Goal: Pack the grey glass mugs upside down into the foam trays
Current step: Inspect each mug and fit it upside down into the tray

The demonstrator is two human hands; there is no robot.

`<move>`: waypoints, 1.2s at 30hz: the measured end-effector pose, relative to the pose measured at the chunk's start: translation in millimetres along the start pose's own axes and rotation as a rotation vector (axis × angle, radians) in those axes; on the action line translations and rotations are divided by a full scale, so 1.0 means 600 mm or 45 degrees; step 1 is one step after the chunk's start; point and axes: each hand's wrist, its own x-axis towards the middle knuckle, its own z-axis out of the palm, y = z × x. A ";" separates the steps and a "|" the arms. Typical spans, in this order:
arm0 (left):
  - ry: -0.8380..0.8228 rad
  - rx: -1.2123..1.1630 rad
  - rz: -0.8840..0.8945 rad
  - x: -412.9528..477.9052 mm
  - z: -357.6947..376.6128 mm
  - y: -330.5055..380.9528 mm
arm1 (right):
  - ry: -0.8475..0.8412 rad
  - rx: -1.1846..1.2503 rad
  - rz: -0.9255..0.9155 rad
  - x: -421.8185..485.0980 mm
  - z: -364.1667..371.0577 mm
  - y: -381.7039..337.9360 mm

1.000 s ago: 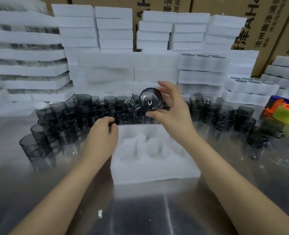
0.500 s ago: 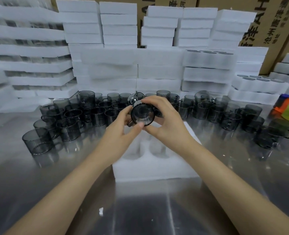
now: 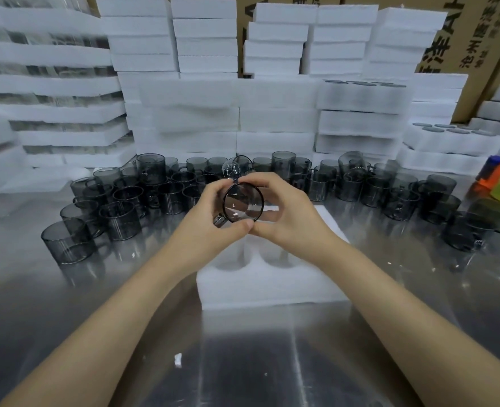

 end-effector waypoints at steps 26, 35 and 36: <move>0.384 -0.285 0.227 -0.012 0.015 0.063 | 0.363 -0.058 -0.109 0.008 -0.007 0.002; 0.220 -0.994 -0.243 0.000 0.006 0.072 | 0.282 -0.137 -0.222 0.002 0.005 -0.005; 0.190 -0.982 -0.268 0.002 0.004 0.072 | 0.303 -0.125 -0.216 0.002 0.004 -0.005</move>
